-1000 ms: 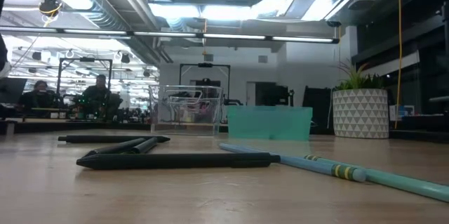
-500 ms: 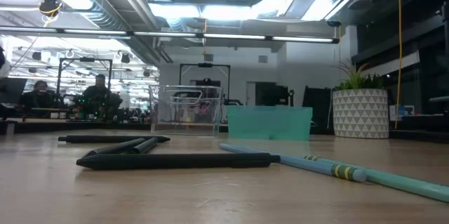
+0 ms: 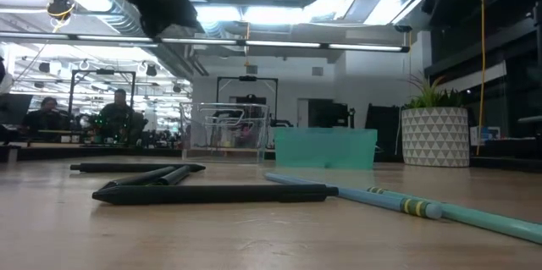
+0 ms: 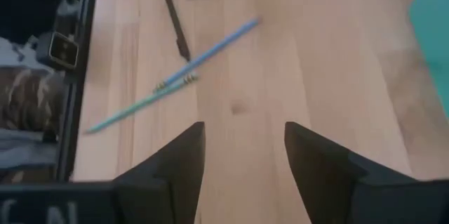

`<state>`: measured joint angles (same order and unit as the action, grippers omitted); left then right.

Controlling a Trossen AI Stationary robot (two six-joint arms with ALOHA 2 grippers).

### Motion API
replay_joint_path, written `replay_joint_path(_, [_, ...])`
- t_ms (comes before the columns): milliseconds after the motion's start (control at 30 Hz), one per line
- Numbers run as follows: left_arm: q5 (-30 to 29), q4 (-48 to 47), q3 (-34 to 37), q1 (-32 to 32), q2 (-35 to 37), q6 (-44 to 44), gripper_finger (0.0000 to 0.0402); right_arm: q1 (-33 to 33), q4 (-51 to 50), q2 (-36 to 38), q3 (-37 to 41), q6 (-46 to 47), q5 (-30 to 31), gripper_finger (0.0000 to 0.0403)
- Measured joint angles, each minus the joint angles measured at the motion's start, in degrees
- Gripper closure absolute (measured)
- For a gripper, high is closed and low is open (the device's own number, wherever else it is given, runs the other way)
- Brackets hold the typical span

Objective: Sort pens & pencils
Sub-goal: Put the light blue pencil into the light blue bin

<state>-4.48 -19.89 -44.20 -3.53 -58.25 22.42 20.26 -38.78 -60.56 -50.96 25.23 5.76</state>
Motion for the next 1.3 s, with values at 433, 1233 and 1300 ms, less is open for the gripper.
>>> replay_joint_path(433, [-1.05,2.8,0.12,-3.1,-7.33,1.16,0.0223,0.84,17.86,-12.17,2.16,-0.02,2.14,0.0206])
replay_joint_path(1233, [-2.33,2.84,0.15,-6.64,-7.66,-6.54,0.0227,17.37,48.22,-39.62,1.92,5.99,5.18,0.0206])
replay_joint_path(1300, [-2.33,2.84,0.15,-6.64,-7.66,-6.52,0.0228,17.74,47.24,-41.56,0.03,6.5,5.16,0.0206])
